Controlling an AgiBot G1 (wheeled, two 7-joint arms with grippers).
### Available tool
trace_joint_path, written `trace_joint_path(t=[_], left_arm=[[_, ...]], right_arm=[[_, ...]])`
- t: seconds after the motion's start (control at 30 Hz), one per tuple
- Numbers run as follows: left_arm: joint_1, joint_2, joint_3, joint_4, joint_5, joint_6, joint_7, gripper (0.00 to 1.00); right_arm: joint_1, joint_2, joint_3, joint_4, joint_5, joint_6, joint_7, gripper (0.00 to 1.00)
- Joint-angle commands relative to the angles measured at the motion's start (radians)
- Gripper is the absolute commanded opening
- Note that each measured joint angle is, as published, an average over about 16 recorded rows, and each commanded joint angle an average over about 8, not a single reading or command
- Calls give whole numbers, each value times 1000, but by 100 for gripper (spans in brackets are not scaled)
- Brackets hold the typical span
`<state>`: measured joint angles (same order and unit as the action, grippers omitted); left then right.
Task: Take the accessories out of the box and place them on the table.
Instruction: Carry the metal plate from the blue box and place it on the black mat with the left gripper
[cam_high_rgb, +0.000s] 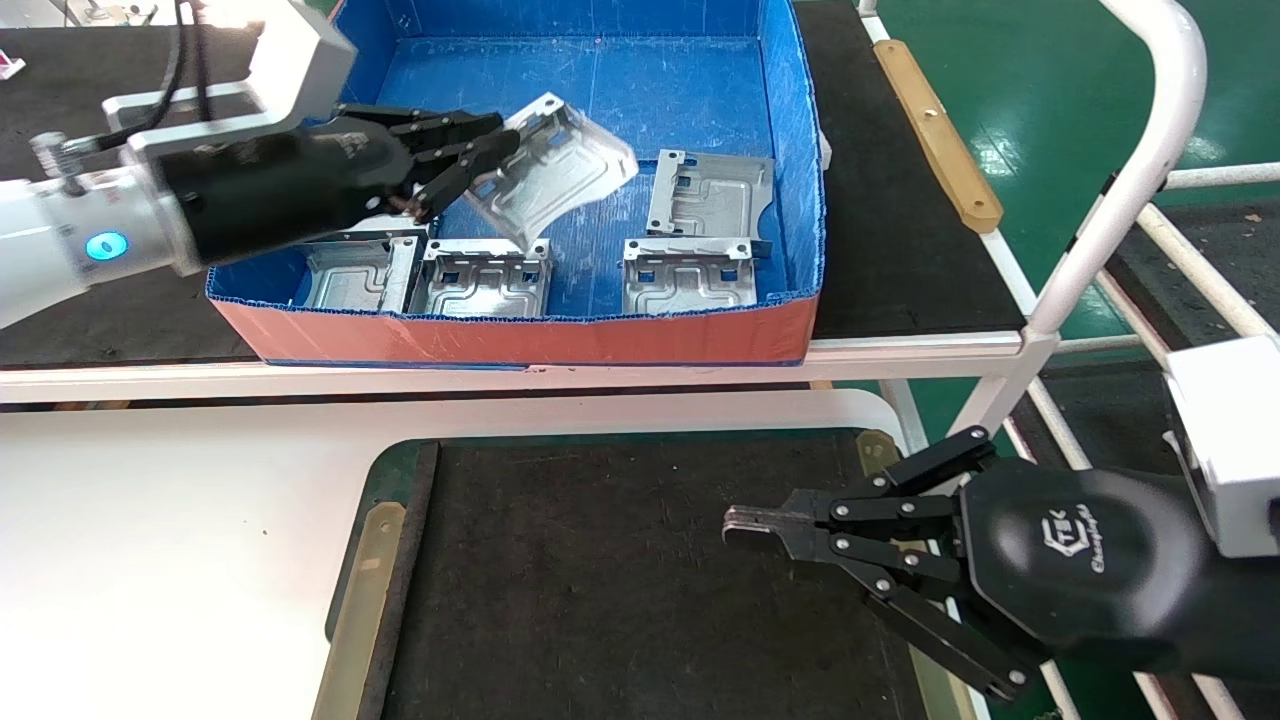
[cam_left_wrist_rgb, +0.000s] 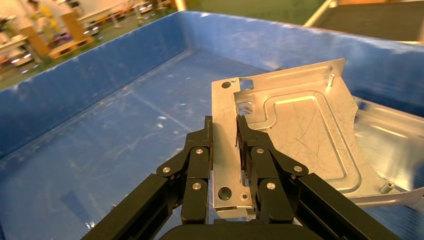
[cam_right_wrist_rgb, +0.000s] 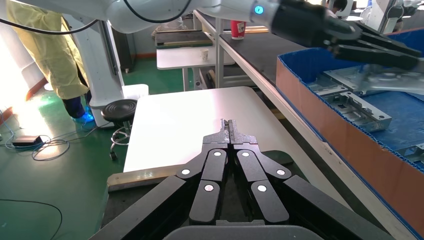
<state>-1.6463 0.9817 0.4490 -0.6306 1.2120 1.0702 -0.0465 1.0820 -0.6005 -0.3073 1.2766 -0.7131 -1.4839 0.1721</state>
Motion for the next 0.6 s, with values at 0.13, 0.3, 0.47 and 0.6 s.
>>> trace_joint_path(t=[0.13,0.3,0.47,0.6], left_arm=[[18,-65,-19,-34,-56,123,-3,0],[26,-117,-32,-35,-98,221,-11,0],[41,-165,-46,-34,-139,326,19,0],[61,-204,-52,-39,-171,430,49,0]], right_arm=[[0,0,0,0,0,0,0,57],[0,0,0,0,0,0,0,100],[0,0,-1,0,0,0,0,100],[0,0,-1,0,0,0,0,100]])
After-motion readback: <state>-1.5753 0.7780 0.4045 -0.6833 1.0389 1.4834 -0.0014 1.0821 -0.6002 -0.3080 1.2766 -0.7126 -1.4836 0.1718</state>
